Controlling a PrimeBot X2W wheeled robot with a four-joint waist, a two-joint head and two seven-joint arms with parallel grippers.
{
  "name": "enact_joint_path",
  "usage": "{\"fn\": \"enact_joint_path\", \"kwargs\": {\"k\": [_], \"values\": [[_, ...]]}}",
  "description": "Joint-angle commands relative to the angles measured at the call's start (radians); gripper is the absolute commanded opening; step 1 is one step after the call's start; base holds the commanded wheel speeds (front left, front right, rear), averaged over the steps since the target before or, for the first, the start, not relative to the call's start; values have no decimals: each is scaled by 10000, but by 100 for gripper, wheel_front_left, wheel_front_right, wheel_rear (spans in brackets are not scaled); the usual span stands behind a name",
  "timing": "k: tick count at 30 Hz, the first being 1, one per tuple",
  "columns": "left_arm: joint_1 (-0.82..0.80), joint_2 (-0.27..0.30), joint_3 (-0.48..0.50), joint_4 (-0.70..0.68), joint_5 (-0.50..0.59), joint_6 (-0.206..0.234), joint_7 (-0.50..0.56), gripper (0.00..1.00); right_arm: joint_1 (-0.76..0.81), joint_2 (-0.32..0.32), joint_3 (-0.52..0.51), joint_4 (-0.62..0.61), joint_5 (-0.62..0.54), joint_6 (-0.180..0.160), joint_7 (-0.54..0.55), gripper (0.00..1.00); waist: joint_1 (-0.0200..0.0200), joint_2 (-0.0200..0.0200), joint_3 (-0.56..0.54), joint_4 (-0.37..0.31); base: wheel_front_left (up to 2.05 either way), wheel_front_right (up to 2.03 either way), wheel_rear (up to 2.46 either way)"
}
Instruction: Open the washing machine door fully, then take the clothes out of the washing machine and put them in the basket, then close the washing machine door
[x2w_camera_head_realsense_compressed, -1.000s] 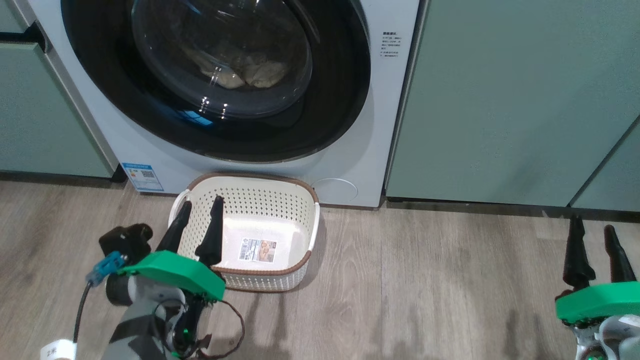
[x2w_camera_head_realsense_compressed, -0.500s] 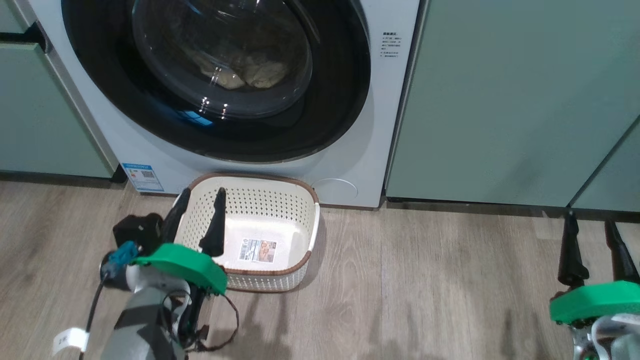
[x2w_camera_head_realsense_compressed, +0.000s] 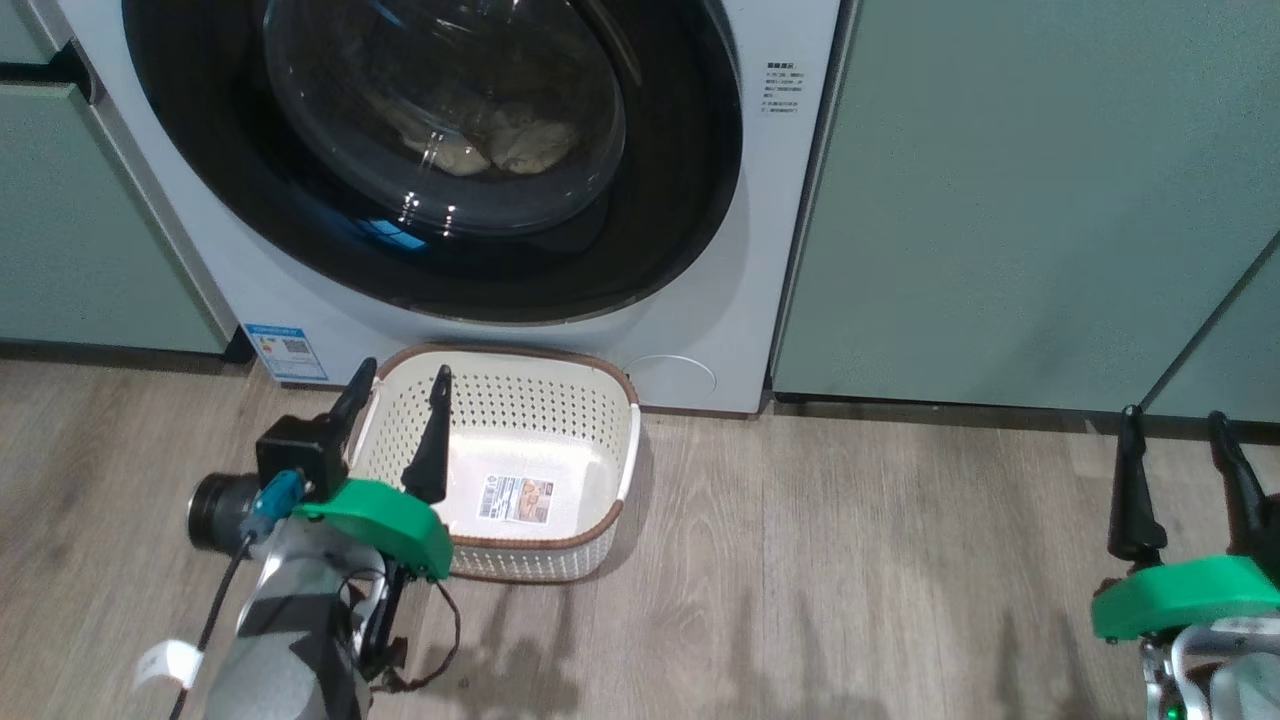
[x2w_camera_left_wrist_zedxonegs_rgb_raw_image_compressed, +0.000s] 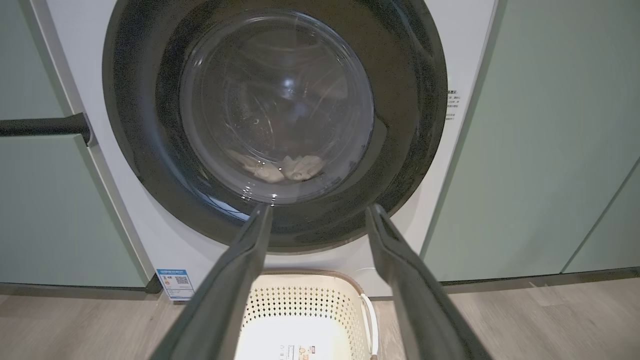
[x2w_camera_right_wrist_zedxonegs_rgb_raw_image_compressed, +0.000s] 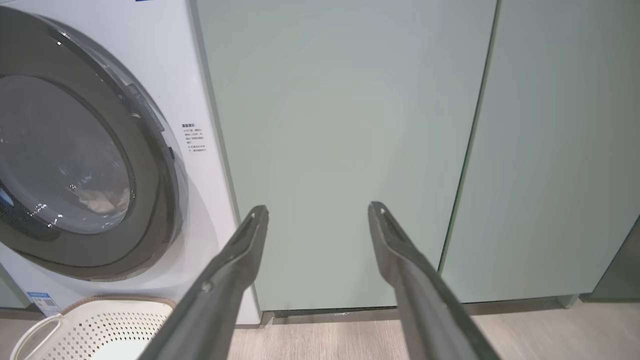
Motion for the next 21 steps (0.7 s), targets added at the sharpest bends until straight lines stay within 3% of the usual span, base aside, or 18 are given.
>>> {"fn": "enact_joint_path", "kwargs": {"k": [1, 21], "values": [[-648, 198, 333, -188, 373, 72, -166, 100, -656, -204, 281, -350, -372, 37, -195, 100, 0, 0, 4, 11, 0, 0, 0], [-895, 142, 599, 832, -42, 105, -166, 100, -627, -204, 319, -130, 195, 37, -195, 100, 0, 0, 26, 34, 0, 0, 0]]}}
